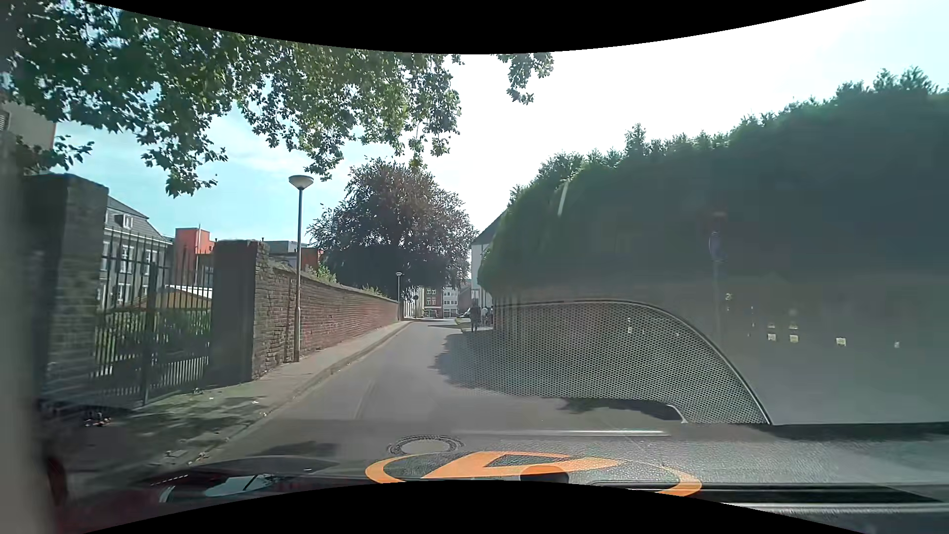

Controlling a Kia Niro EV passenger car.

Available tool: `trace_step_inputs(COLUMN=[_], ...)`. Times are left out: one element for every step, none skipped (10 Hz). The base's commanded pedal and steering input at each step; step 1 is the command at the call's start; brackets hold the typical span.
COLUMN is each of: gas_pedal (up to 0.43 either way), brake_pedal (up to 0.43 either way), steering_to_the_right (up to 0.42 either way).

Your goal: Follow the waypoints while adhering to traffic rules and regulations

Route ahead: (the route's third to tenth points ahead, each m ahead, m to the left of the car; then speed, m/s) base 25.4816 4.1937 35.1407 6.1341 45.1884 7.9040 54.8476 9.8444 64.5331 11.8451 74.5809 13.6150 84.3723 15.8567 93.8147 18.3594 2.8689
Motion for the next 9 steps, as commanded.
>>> trace_step_inputs(gas_pedal=[0.098, 0.098, 0.098, 0.087, 0.059, 0.047, 0.047, 0.039, 0.039], brake_pedal=[0.000, 0.000, 0.000, 0.000, 0.000, 0.000, 0.000, 0.000, 0.000], steering_to_the_right=[-0.061, -0.073, -0.085, -0.100, -0.109, -0.115, -0.119, -0.120, -0.120])
